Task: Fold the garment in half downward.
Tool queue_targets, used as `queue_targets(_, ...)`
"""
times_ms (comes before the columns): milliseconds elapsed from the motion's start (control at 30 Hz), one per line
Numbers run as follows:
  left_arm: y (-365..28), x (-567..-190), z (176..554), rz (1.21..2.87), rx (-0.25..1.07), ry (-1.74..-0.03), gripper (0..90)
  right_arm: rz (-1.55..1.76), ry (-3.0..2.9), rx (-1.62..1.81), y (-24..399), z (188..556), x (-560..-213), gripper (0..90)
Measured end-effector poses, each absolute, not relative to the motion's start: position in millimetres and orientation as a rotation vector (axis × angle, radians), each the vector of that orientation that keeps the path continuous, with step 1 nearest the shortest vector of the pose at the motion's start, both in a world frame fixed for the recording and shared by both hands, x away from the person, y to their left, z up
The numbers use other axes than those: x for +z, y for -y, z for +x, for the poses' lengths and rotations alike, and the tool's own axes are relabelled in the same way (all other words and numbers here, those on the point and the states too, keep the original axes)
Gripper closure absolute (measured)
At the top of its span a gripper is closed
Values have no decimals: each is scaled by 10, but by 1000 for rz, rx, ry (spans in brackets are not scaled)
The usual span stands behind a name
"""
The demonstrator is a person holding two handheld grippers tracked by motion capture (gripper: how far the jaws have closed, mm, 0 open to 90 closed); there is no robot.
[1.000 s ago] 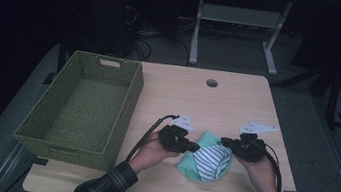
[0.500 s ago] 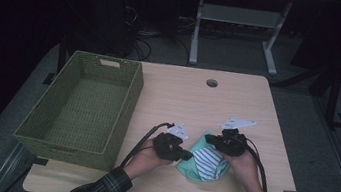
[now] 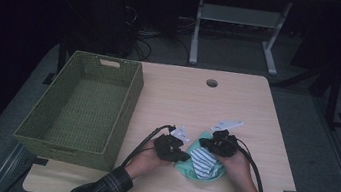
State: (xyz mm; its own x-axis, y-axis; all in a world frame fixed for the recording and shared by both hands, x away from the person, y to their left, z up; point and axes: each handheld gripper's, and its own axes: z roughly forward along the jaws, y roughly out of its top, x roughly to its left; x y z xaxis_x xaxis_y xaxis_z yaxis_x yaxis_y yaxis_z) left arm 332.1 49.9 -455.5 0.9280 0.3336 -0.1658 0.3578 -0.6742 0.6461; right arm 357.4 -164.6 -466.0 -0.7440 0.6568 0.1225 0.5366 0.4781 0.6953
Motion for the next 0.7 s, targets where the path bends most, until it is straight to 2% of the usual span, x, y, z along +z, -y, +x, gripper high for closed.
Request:
queue_targets(100, -515, -4532, 3315, 2350, -39, -497, 893, 1047, -2551, 1129, 1660, 3571, -4641, 900)
queue_targets(333, -621, -4454, 3315, 2323, -6, -536, 828, 1054, -2509, 1176, 1749, 3570, -4544, 900)
queue_targets(433, -716, -4442, 3289, 2334, 26, -550, 765, 1049, -2498, 1188, 1745, 3568, -4518, 900)
queue_targets(467, -747, -4446, 3277, 2336, 35, -565, 708, 1043, -2490, 1189, 1742, 3576, -4513, 900)
queue_targets(500, -782, -4450, 3273, 2340, 50, -567, 708, 1043, -2490, 1189, 1742, 3576, -4513, 900)
queue_targets(700, -947, -4476, 3214, 2346, 104, -629, 524, 1024, -2473, 1190, 1709, 3648, -4419, 900)
